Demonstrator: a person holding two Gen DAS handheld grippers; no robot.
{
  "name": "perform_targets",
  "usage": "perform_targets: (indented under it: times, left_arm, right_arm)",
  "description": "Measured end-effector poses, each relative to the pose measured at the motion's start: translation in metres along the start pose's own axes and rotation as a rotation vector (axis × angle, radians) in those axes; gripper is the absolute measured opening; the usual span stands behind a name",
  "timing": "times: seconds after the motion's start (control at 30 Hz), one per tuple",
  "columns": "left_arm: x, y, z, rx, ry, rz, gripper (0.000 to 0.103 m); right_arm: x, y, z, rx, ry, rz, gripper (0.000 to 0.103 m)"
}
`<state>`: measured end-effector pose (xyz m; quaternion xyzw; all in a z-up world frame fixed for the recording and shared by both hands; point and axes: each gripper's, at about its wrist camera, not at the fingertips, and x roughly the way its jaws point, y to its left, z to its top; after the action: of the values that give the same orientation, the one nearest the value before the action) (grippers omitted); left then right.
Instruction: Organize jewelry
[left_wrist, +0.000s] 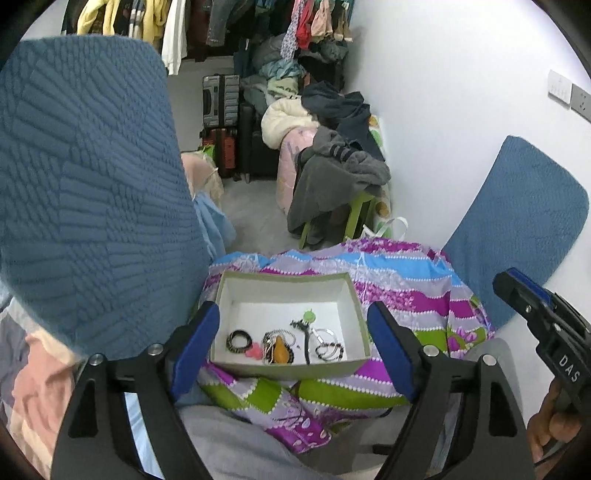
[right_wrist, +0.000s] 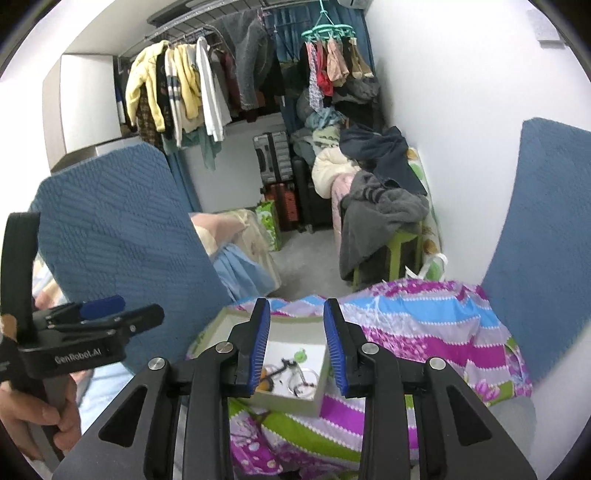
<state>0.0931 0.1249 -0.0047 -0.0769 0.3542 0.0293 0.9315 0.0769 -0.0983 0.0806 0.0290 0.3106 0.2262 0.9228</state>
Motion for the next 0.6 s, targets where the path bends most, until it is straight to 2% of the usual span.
perform_targets:
  times: [0.37, 0.6]
  left_arm:
    - [-0.001, 0.009, -0.029, -0.048, 0.021, 0.019, 0.083]
    - [0.012, 0.006, -0.041, -0.061, 0.070, 0.026, 0.083]
  right_arm:
    - [0.006, -0.001, -0.044, 0.029, 0.090, -0.026, 0.029]
    - [0.017, -0.002, -0.055, 0.009, 0.117, -0.037, 0.039]
